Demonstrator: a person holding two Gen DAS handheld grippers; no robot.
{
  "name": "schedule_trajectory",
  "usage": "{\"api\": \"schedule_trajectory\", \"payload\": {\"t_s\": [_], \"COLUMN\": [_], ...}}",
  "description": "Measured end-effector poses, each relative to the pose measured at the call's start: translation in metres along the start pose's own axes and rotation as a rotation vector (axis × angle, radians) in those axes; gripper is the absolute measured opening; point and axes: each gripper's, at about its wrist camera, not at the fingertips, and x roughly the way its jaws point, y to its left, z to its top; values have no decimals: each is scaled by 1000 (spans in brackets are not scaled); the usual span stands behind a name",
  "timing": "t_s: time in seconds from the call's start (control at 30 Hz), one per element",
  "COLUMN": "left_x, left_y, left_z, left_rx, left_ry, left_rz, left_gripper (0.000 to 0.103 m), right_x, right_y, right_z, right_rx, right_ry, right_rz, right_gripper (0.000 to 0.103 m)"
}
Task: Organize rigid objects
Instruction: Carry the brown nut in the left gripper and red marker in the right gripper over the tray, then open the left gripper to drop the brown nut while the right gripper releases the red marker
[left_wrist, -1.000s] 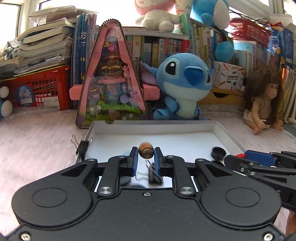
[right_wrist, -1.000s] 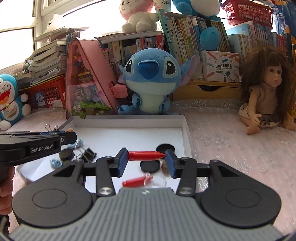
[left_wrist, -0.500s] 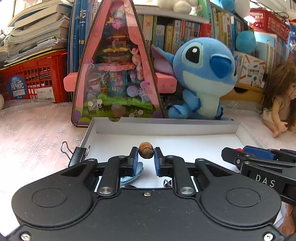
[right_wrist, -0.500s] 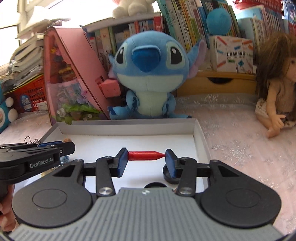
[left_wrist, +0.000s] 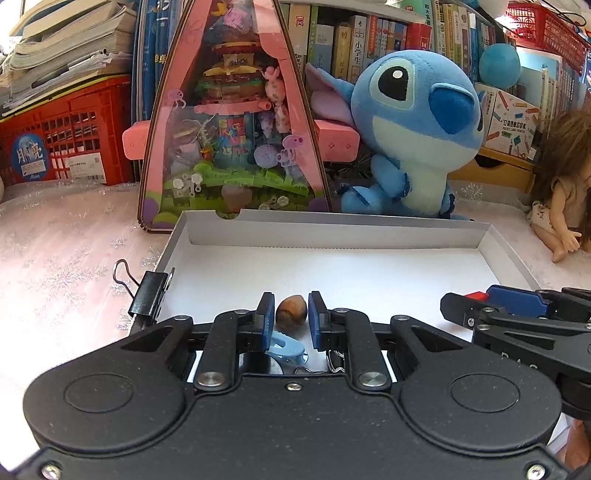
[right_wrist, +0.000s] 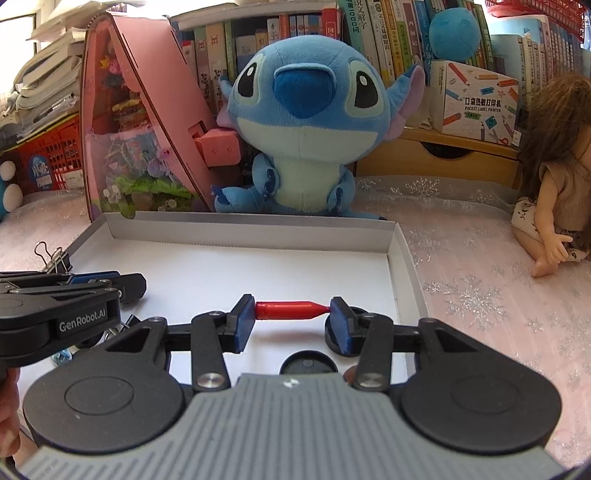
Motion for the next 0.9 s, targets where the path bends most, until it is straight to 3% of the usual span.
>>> {"api": "schedule_trajectory", "payload": {"t_s": [0.13,0.23,0.37,0.5,0.67,0.9], "left_x": [0,0,-6,-18,-35,-60], "left_y": [0,0,-1,-2,-6,-9], "left_z": [1,2,1,1,-1,-3], "left_rx": [-1,-5,6,15,34,62], "left_ry": [9,24,16,5,-19,-57], "left_rz": [8,13,11,-11,15,41], "left_gripper": [21,37,49,53,65,79], "right_x": [1,0,-4,-14,-28,-48], "right_y": [0,1,1,-1,-4,-7], "right_z": [0,1,1,0,-1,-3], "right_rx": [2,-7,-1,5,4,16], "right_ry": [9,12,2,-16,-38,-66], "right_rz": [-5,-6,-3,4,-5,-19], "right_gripper": [55,62,69,78,87,92]}}
